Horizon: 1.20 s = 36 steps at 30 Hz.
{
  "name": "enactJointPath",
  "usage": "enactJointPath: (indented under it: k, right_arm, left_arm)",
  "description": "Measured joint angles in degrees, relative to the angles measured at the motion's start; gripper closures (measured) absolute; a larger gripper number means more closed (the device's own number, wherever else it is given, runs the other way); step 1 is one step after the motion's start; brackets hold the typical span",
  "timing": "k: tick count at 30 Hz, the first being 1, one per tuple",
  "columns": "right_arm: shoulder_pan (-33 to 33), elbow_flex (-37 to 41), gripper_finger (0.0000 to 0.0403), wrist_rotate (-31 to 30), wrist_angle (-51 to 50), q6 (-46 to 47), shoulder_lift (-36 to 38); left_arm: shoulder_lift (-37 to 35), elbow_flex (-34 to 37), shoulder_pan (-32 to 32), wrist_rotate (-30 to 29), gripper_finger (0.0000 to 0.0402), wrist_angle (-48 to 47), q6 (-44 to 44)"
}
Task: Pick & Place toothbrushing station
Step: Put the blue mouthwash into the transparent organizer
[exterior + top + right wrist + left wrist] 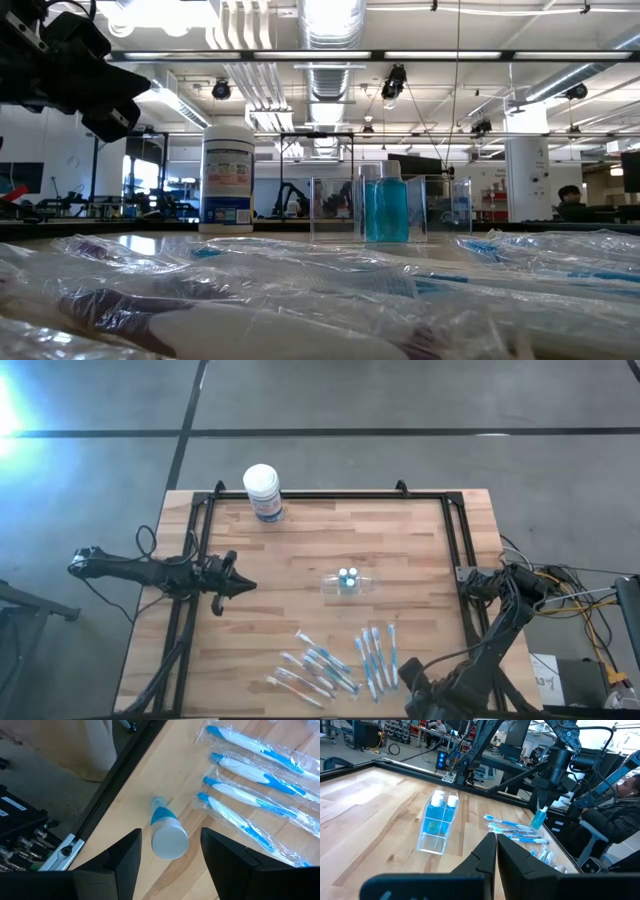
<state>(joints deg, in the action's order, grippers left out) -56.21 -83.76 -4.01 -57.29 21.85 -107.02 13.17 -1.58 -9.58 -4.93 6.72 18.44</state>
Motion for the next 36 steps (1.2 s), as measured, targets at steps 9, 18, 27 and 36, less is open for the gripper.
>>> enactJointPath:
  k: [9, 18, 27, 36]
  right_arm:
    - [0.0, 0.43, 0.0243, 0.0, 0.73, 0.0, 0.0]
    - [0.0, 0.43, 0.0304, 0.07, 0.78, 0.0, 0.0]
    - [0.52, 0.43, 0.0319, -0.15, -1.3, 0.0, 0.52]
    - [4.64, -0.9, 0.0319, -11.08, -10.33, -3.89, 10.83]
  left_arm:
    - [0.0, 0.0, 0.0, 0.0, 0.0383, 0.02, -0.01]
    - [0.0, 0.0, 0.0, 0.0, 0.0383, 0.04, -0.01]
    - [0.0, 0.0, 0.0, -0.02, 0.0383, 0.07, -0.33]
    - [0.04, 0.0, 0.0, -0.02, 0.0383, 0.09, -0.5]
